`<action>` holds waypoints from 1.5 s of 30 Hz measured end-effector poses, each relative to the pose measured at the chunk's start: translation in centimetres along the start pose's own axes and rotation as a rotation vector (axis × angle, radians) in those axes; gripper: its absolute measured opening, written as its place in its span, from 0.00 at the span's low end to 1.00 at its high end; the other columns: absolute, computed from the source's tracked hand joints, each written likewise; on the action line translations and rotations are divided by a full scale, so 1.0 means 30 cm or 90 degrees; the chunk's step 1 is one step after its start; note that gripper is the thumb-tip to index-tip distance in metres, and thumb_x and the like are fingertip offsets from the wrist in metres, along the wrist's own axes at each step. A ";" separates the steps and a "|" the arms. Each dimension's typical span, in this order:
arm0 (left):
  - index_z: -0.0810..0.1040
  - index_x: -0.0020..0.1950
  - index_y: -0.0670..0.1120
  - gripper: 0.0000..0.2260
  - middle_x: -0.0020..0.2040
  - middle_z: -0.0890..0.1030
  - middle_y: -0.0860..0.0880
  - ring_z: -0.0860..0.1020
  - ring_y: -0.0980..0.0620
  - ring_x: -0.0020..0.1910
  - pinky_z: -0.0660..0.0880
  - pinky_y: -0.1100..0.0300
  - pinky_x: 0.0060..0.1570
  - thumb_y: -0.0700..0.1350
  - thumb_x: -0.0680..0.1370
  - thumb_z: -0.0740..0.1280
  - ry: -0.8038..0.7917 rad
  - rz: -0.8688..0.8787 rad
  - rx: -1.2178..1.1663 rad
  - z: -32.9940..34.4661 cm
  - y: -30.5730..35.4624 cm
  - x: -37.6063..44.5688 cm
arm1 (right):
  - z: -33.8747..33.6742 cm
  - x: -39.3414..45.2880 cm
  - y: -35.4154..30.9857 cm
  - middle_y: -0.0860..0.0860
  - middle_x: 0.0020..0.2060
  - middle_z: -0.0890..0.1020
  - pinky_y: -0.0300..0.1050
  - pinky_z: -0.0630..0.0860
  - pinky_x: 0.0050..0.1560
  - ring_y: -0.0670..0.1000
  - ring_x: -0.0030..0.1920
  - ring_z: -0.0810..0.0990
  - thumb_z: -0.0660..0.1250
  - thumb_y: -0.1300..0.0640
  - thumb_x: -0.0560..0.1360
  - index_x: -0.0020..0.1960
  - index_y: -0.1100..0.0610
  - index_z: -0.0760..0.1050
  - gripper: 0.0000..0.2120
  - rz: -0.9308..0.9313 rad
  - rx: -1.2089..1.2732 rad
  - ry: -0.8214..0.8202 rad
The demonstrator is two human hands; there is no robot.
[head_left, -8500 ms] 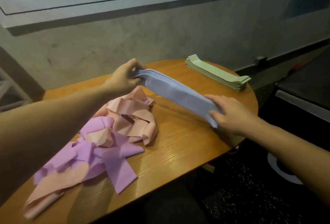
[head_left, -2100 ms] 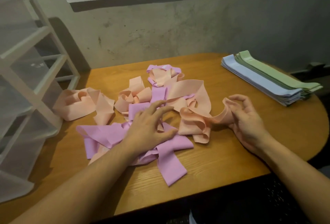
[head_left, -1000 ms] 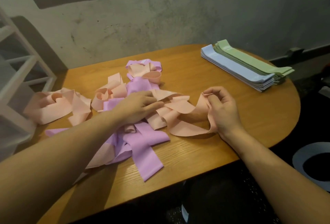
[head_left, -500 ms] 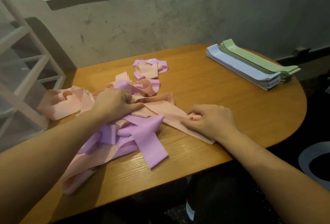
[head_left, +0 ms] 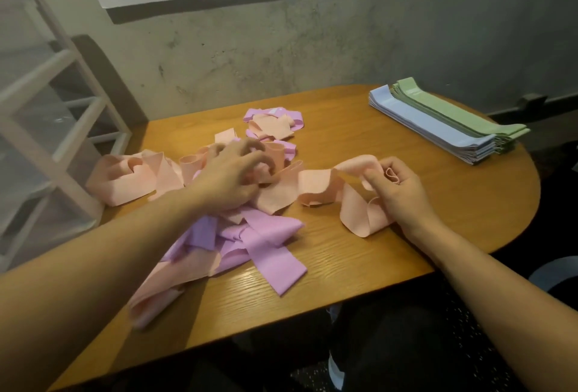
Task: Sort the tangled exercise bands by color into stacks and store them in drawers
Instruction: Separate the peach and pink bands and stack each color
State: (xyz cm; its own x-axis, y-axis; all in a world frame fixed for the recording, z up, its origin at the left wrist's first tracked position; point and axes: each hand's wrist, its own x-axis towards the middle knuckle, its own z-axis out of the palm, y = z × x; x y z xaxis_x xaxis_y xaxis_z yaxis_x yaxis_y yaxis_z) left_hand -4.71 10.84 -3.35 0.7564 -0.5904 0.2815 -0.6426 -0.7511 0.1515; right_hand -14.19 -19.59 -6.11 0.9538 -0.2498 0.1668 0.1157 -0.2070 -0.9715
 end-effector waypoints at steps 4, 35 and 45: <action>0.79 0.59 0.54 0.20 0.69 0.74 0.57 0.69 0.57 0.71 0.56 0.51 0.67 0.56 0.74 0.55 -0.003 0.071 -0.058 -0.027 0.132 0.034 | -0.003 -0.016 -0.020 0.54 0.46 0.82 0.42 0.74 0.41 0.46 0.42 0.78 0.72 0.54 0.76 0.51 0.56 0.77 0.08 0.005 -0.032 -0.053; 0.77 0.54 0.51 0.07 0.46 0.80 0.55 0.76 0.61 0.43 0.71 0.65 0.42 0.46 0.85 0.60 0.066 -0.141 -0.659 -0.089 0.611 0.096 | -0.181 -0.043 -0.400 0.55 0.50 0.85 0.48 0.81 0.51 0.52 0.53 0.83 0.67 0.67 0.78 0.66 0.55 0.74 0.18 -0.010 0.233 -0.141; 0.75 0.56 0.53 0.07 0.51 0.82 0.51 0.80 0.52 0.51 0.78 0.53 0.50 0.52 0.84 0.59 0.118 -0.125 -0.784 -0.156 0.704 0.107 | -0.215 -0.070 -0.475 0.51 0.41 0.84 0.46 0.81 0.39 0.51 0.41 0.83 0.71 0.60 0.77 0.51 0.55 0.79 0.04 -0.078 0.156 -0.097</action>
State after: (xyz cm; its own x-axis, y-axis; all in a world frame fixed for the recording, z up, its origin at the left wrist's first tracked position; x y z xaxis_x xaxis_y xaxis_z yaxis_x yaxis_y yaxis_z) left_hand -16.43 -5.53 5.18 0.8877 -0.3749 0.2671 -0.2842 0.0102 0.9587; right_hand -19.62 -22.21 8.48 0.9569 -0.0889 0.2764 0.2785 0.0122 -0.9604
